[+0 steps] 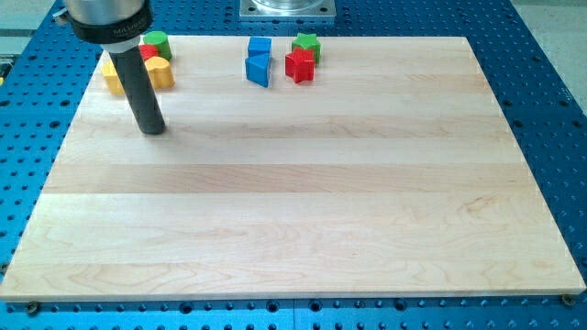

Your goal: Move the red circle to the center left of the board

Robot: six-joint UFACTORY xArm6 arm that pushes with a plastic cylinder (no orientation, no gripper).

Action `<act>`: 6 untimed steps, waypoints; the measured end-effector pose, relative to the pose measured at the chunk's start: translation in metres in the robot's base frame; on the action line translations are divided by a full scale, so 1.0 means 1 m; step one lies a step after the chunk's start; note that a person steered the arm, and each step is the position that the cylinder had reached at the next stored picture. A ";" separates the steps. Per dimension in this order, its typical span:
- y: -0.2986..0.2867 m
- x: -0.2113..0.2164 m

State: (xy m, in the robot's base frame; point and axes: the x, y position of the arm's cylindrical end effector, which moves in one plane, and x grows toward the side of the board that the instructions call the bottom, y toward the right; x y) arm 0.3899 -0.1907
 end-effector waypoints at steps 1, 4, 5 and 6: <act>-0.016 0.003; 0.021 -0.056; 0.021 -0.118; 0.031 -0.157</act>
State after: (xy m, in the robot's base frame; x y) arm 0.2324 -0.1592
